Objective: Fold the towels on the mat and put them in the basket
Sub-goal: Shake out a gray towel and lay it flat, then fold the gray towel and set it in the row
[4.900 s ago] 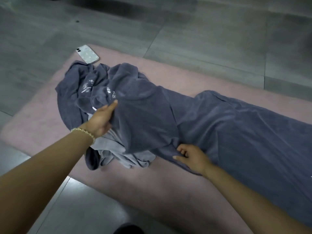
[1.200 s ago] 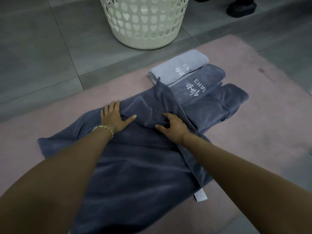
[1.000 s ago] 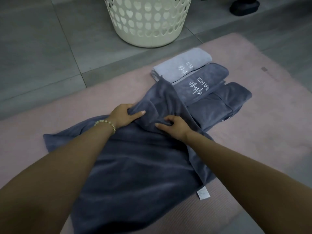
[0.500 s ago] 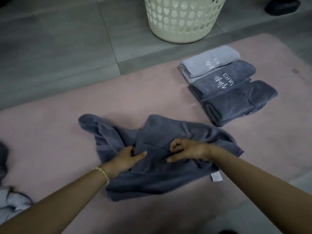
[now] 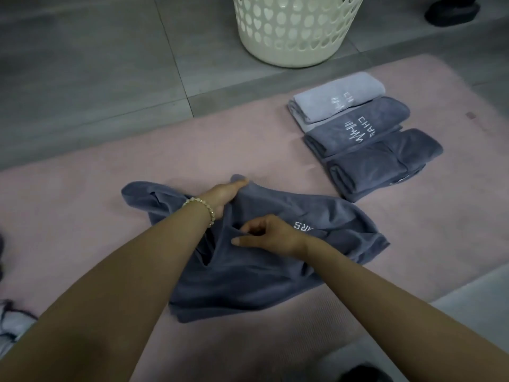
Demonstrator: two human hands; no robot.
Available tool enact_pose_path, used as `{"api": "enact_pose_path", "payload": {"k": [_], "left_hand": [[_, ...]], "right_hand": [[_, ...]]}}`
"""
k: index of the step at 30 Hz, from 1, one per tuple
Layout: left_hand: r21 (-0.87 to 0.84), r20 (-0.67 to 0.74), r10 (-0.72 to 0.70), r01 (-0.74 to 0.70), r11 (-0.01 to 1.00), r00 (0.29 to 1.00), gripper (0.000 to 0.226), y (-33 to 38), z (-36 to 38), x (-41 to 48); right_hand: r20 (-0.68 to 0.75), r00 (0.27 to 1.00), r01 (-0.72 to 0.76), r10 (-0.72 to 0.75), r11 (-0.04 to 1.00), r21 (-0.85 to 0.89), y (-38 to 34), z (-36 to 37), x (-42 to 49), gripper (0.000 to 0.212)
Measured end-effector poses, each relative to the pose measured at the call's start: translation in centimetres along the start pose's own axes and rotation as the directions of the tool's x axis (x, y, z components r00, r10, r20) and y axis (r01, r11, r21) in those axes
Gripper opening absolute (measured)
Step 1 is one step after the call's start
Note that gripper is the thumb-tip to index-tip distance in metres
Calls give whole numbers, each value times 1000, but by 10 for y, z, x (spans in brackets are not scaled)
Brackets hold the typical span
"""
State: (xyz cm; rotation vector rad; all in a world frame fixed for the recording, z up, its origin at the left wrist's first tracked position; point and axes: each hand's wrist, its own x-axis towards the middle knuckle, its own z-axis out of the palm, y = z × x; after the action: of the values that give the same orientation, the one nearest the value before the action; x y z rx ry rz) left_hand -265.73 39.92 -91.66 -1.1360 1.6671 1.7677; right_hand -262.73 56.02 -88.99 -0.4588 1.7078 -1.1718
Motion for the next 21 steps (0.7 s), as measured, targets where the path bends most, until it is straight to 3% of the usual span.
{"api": "enact_pose_path", "payload": {"k": [4, 7, 10, 14, 17, 21], "left_hand": [[-78, -25, 215, -216, 973, 976, 52, 26, -4, -10], [-122, -36, 379, -380, 917, 925, 40, 49, -5, -29], [2, 41, 515, -515, 857, 856, 32, 61, 1, -53], [-23, 224, 554, -564, 826, 802, 34, 58, 7, -80], [-72, 233, 548, -547, 834, 804, 35, 46, 8, -81], [-108, 198, 515, -504, 857, 834, 32, 34, 7, -75]], "right_hand": [[158, 987, -32, 17, 996, 87, -20, -16, -19, 21], [158, 987, 0, -40, 969, 247, -40, -31, -30, 10], [-28, 992, 125, -123, 924, 361, -55, -44, -28, 8], [-299, 929, 303, -216, 910, 285, -63, -53, -16, 7], [-502, 816, 420, -287, 891, 174, -59, -56, -9, 8], [-585, 739, 470, -333, 877, 95, -55, -56, -6, 17]]}}
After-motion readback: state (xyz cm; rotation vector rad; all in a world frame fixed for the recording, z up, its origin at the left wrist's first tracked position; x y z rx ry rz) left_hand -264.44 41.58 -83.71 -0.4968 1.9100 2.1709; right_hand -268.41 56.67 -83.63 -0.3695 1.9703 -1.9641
